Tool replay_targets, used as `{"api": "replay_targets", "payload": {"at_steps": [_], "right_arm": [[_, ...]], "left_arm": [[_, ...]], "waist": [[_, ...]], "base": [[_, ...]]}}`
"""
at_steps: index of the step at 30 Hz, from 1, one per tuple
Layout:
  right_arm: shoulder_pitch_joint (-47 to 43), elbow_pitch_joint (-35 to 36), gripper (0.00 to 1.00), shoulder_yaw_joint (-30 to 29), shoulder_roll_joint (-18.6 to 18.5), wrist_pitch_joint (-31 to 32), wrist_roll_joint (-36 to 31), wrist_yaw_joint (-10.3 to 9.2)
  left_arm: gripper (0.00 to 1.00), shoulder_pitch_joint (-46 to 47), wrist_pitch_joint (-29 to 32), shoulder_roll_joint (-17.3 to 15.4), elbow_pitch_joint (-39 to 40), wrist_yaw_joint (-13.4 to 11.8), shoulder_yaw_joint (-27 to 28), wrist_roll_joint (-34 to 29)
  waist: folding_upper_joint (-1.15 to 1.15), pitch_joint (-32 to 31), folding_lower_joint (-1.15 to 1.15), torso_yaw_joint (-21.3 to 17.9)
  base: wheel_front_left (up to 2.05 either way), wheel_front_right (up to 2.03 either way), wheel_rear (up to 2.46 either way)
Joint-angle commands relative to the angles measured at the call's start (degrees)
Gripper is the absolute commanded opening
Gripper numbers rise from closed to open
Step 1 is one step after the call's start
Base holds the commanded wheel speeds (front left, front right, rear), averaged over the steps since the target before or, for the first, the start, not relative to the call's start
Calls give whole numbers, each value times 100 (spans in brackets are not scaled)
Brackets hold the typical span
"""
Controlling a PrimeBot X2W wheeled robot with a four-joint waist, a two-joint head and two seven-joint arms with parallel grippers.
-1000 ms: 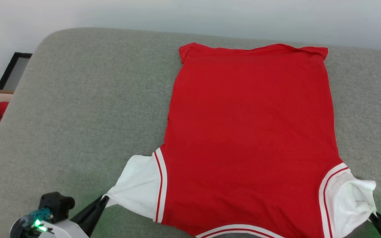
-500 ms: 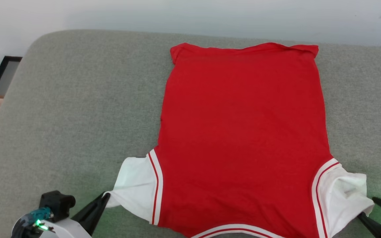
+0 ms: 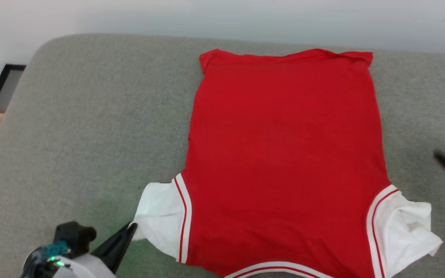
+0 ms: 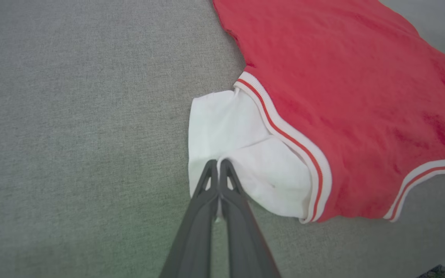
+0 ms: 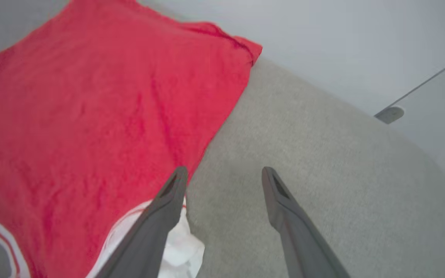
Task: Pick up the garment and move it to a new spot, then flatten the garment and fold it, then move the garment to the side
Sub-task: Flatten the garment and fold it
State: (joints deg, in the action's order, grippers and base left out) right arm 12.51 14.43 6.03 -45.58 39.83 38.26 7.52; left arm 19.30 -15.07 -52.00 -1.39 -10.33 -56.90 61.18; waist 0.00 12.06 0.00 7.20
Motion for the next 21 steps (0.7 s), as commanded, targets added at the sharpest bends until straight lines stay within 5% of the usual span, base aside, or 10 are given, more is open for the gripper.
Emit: {"api": "replay_targets", "payload": {"at_steps": [1, 11, 21], "right_arm": [[382, -166, 100, 30, 173, -44, -74, -6], [2875, -2598, 100, 567, 809, -220, -624, -5], [4352, -4425, 100, 1069, 776, 146, -801, -6]], "left_arm": [[0, 121, 21, 71, 5, 18, -3, -64], [0, 870, 175, 694, -240, 366, -152, -438], [0, 1419, 154, 1351, -735, 837, -314, -693]], "waist": [[0, 135, 0, 120], [0, 782, 0, 816], [0, 1366, 0, 1464]], "base": [[0, 0, 0], [0, 0, 0], [0, 0, 0]]}}
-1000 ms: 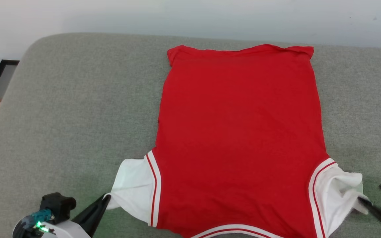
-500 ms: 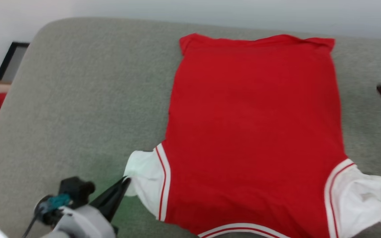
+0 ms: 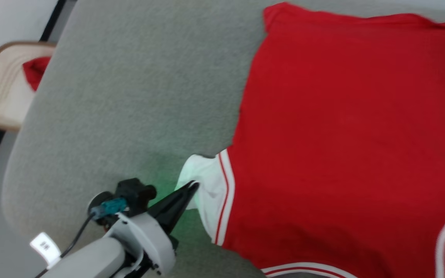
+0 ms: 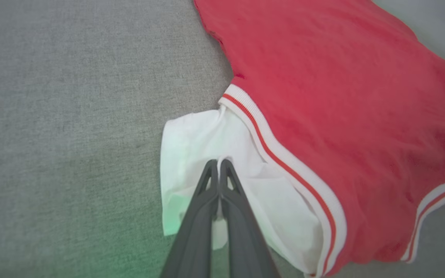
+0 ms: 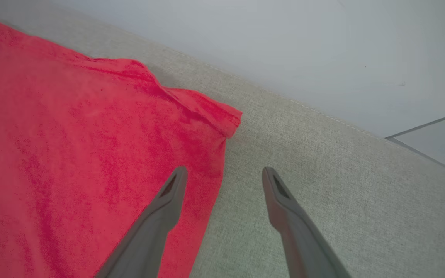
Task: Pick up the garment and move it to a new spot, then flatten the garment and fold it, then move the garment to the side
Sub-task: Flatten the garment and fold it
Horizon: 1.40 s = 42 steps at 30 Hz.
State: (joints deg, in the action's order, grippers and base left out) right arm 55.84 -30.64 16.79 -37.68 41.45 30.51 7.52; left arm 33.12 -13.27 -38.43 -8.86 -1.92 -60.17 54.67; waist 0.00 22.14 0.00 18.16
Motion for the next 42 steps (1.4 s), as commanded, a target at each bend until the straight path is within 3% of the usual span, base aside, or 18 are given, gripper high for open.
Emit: {"api": "replay_targets", "payload": {"at_steps": [1, 10, 17, 18, 19, 20, 22, 27, 32, 36, 42], "right_arm": [[130, -103, 100, 4, -30, 25, -50, -6], [814, -1341, 100, 2, -50, 401, -195, -6], [962, -2413, 100, -143, 84, 1256, -585, -5], [984, -2527, 80, -157, 127, 1366, -646, -6], [997, -2639, 24, -179, 160, 1493, -696, -6], [981, -2732, 0, -152, 205, 1667, -772, -6], [1027, -2814, 0, -208, 165, 1803, -904, -5], [1161, -2759, 0, -519, 225, 1432, -1120, -6], [1147, -2486, 0, -427, 409, 1449, -1082, -6], [973, -1942, 0, -58, 453, 1563, -691, -4], [425, -771, 0, 453, 111, 1728, 149, -5]], "left_arm": [[0, 92, -29, 64, -53, 42, -9, -63], [0, 321, -104, 602, -541, 449, -106, -153], [0, 326, -137, 826, -881, 633, -115, -172], [0, 329, -138, 849, -926, 642, -108, -171], [0, 331, -135, 867, -971, 665, -103, -177], [0, 328, -142, 877, -1017, 674, -95, -182], [0, 327, -136, 885, -1096, 706, -72, -176], [0, 318, -157, 878, -1265, 746, 11, -177], [0, 256, -168, 705, -1340, 765, 151, -182], [0, 163, -174, 508, -1335, 727, 248, -171], [0, 11, -152, 206, -1188, 637, 334, -75]], "waist": [[0, 414, 0, 436], [0, 732, 0, 977], [0, 825, 0, 1133], [0, 826, 0, 1138], [0, 825, 0, 1139], [0, 816, 0, 1135], [0, 801, 0, 1111], [0, 694, 0, 967], [0, 467, 0, 643], [0, 222, 0, 299], [0, -156, 0, -167]], "base": [[0, 0, 0], [0, 0, 0], [0, 0, 0], [0, 0, 0], [0, 0, 0], [0, 0, 0], [0, 0, 0], [0, 0, 0], [0, 0, 0], [0, 0, 0], [0, 0, 0]]}}
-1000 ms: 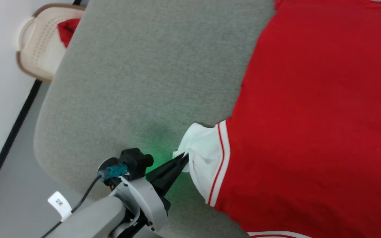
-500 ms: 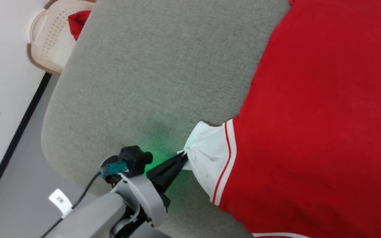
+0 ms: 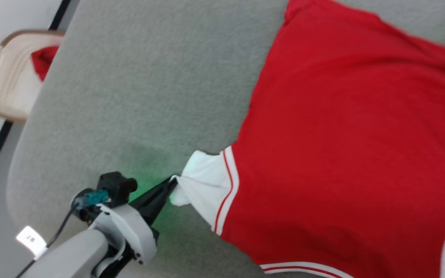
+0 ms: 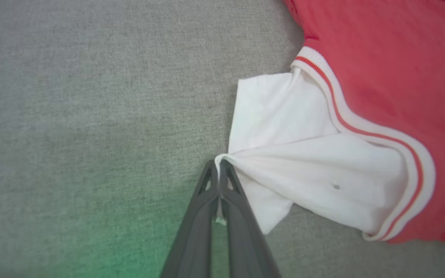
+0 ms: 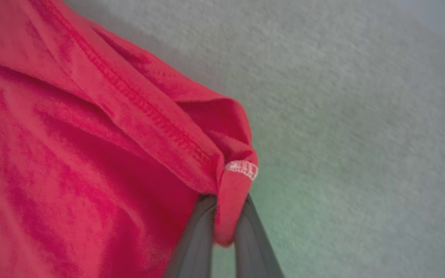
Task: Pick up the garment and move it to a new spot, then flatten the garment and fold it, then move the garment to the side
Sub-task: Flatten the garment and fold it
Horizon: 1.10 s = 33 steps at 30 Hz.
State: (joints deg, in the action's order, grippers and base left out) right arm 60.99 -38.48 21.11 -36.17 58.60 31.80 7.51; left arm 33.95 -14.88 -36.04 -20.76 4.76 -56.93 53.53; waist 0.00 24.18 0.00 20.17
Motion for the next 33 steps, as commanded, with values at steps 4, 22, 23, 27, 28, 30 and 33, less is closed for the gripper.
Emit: {"api": "replay_targets", "payload": {"at_steps": [4, 22, 23, 27, 28, 30, 33], "right_arm": [[-677, 826, 0, 184, -355, 79, 559, -4], [-4715, 3205, 0, -1539, -469, -189, 1253, -4], [-4948, 3315, 0, -1685, -359, -172, 1229, -4], [-5697, 3752, 0, -2097, 118, -117, 1023, -4], [-5860, 3839, 0, -2182, 256, -72, 940, -4], [-6007, 3904, 0, -2254, 391, -40, 874, -4], [-6319, 4073, 0, -2386, 738, 41, 693, -4]], "left_arm": [[0, -183, 71, -254, 168, -145, 53, 95], [0, -506, 410, -890, 973, -491, 52, 240], [0, -520, 405, -906, 996, -496, 51, 241], [0, -563, 427, -947, 1073, -523, 43, 257], [0, -569, 434, -951, 1089, -518, 36, 260], [0, -569, 442, -949, 1099, -515, 32, 264], [0, -561, 443, -946, 1112, -509, 28, 271]], "waist": [[0, -589, 0, -625], [0, -1141, 0, -1254], [0, -1145, 0, -1266], [0, -1142, 0, -1303], [0, -1139, 0, -1306], [0, -1137, 0, -1306], [0, -1118, 0, -1307]], "base": [[0, 0, 0], [0, 0, 0], [0, 0, 0], [0, 0, 0], [0, 0, 0], [0, 0, 0], [0, 0, 0]]}}
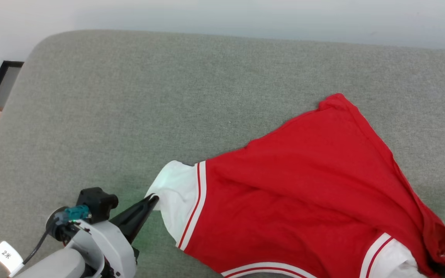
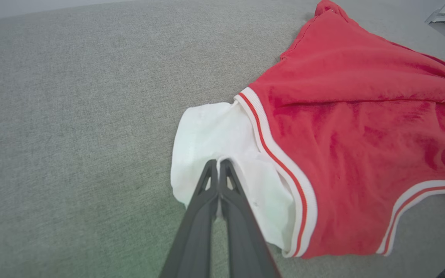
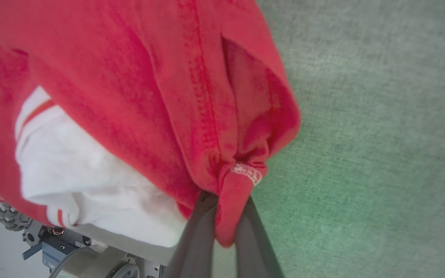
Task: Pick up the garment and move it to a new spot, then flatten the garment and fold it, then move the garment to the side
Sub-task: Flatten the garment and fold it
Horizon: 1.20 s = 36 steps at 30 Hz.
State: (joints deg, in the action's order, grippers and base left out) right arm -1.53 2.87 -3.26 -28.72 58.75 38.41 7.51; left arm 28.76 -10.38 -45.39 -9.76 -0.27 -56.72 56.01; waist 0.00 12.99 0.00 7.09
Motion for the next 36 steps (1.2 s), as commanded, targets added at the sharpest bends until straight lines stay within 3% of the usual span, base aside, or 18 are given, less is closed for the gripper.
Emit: {"api": "replay_targets", "payload": {"at_steps": [1, 6, 7, 8, 9, 14, 26, 30, 36], "right_arm": [[-130, -24, 0, 27, 91, 34, -31, -4], [-148, 101, 0, -23, 344, -14, -298, -4], [-125, 95, 17, -34, 366, -8, -305, -4], [-106, 97, 74, -51, 371, 16, -343, -4], [-81, 114, 100, -72, 374, 38, -377, -4], [15, 352, 100, -207, 346, 307, -437, -4], [340, 1721, 100, -767, 209, 1222, -563, -4], [766, 1947, 100, -586, -56, 988, -526, -4], [1821, 1512, 100, 209, -548, -191, -560, -4]], "left_arm": [[0, -46, -13, -8, 10, -7, 7, 30], [0, -62, -28, 11, -29, 5, -1, 36], [0, -66, -26, 12, -36, 9, -3, 43], [0, -70, -27, 11, -42, 13, -8, 45], [0, -76, -31, 11, -48, 15, -10, 48], [0, -117, -56, -35, -46, -15, -11, 72], [0, -288, -52, -139, 113, -91, -35, 127], [0, -219, -37, -96, 175, -97, -57, 90], [0, -66, -13, 18, 182, -55, -77, 25]], "waist": [[0, 7, 0, -2], [0, 24, 0, -36], [0, 22, 0, -47], [0, 17, 0, -57], [0, 6, 0, -69], [0, -66, 0, -134], [0, -212, 0, -153], [0, -159, 0, -54], [0, 31, 0, 127]], "base": [[0, 0, 0], [0, 0, 0], [0, 0, 0], [0, 0, 0], [0, 0, 0], [0, 0, 0], [0, 0, 0], [0, 0, 0], [0, 0, 0]]}}
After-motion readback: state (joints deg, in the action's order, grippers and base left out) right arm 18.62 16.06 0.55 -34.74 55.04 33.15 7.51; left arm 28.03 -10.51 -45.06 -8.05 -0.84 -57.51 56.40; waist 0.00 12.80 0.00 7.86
